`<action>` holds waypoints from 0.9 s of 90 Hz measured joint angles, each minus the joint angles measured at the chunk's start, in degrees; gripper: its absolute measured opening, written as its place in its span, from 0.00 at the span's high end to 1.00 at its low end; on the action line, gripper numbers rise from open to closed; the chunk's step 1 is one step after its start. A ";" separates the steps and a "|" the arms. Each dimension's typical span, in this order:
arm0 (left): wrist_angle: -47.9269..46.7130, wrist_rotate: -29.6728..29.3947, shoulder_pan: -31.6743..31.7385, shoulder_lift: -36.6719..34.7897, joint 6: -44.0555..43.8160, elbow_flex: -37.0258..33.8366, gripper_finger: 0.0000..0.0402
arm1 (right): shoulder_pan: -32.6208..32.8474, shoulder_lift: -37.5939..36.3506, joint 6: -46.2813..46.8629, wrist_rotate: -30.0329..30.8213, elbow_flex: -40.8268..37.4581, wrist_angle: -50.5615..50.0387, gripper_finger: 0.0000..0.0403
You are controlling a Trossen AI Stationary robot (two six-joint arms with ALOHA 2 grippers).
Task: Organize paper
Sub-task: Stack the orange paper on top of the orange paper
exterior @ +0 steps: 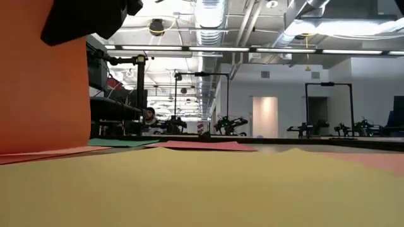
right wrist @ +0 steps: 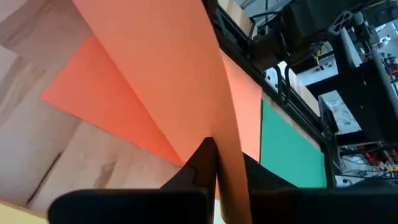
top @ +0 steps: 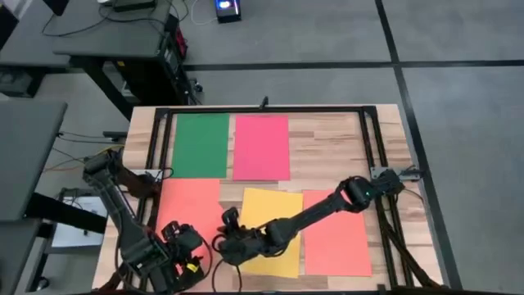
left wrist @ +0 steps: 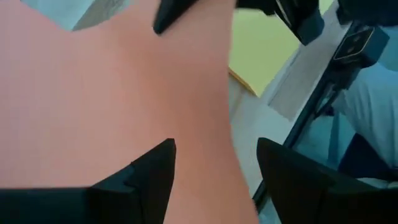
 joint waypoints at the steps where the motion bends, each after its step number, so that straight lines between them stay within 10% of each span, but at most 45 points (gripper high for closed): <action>1: -0.03 0.10 -0.08 0.18 -0.23 0.02 0.48 | -0.03 0.01 0.17 0.00 0.11 -0.24 1.00; 46: -13.21 7.96 -3.11 5.84 -13.42 -0.10 0.50 | -0.67 0.01 1.33 0.02 0.90 -0.82 1.00; 81: -8.90 12.87 -2.63 5.83 -7.86 -0.03 0.98 | -0.74 0.01 0.71 0.02 0.90 -0.59 1.00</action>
